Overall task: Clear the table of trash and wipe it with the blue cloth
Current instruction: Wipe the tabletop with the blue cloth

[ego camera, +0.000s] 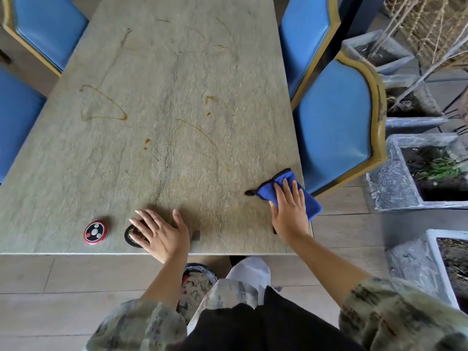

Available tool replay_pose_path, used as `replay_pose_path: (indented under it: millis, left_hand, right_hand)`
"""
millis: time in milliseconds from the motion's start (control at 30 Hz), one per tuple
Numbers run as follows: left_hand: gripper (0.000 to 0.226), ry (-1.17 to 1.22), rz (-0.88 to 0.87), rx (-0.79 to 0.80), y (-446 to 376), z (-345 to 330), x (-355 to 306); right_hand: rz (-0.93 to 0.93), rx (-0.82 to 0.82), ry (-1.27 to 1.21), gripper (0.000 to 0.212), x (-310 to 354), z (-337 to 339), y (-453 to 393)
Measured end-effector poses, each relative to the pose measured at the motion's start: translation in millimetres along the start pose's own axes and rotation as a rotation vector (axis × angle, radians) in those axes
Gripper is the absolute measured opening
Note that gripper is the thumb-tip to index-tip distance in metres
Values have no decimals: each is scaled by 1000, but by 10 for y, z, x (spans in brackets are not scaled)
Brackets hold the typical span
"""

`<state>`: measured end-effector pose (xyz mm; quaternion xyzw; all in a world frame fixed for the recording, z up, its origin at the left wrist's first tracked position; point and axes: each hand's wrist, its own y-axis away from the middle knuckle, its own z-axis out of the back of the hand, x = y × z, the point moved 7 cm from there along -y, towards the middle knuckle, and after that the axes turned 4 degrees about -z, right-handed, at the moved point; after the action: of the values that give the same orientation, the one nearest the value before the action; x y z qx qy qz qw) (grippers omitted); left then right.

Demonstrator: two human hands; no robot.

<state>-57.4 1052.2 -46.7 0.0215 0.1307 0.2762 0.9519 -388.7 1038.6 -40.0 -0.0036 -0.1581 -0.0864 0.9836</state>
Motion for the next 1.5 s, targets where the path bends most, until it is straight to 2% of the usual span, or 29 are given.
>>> replay_pose_path:
  millis: [100,267,367,433,533,667,733,800,1000,1067,1200,1267,1333,1400,1500]
  left_hand:
    - [76,7,39,-17,-5,-16,-5]
    - [78,17,106,-54,-6,-2,-15]
    - [78,10,122,-70,-5,-9,-14]
    - [77,11,132,-76,-5,-15,-17]
    - [77,5,141,-83,-2,-10,-19]
    - [78,1,139,-86,-1,-14,-27]
    - [79,0,138,-92,-9,-19,-28]
    - [79,0,144,-89,-10,-22,-17]
    - [78,-11,138,-88,-2,13,-54]
    - [79,-16,142,-90,-7,15,-47]
    - [79,-43,147,-59,-18,-30,-17]
    - [78,-48,151,-41,-20,-50,-2]
    - [76,-46,161,-27,-23,-68,8]
    - [72,-22,202,-15,-58,-71,-1]
    - [68,175,373,-10,-60,-23,-129]
  right_hand:
    - [90,45,-33,54,305,-110,-134]
    - [641,194,6,52,704,-305,66]
    - [847,272,44,53,558,-311,21]
    - [849,261,65,53,386,-266,-178]
    - [647,184,0,50,248,-134,-578]
    - [435,129,-26,50,443,-170,-810]
    - [398,125,-25,51,607,-238,-775]
    - [480,144,-27,52,802,-298,-617]
    - [1009,256,-78,51,1087,-362,-291]
    - [1026,261,-70,49,1150,-375,-523]
    - [780,269,-49,49,1412,-447,-972]
    - [732,273,-29,51,1571,-509,-972]
    - [829,304,-40,53,1688,-549,-809]
    - [1004,359,-67,53,1706,-559,-578]
    - [1121,533,-199,56,1568,-420,-422]
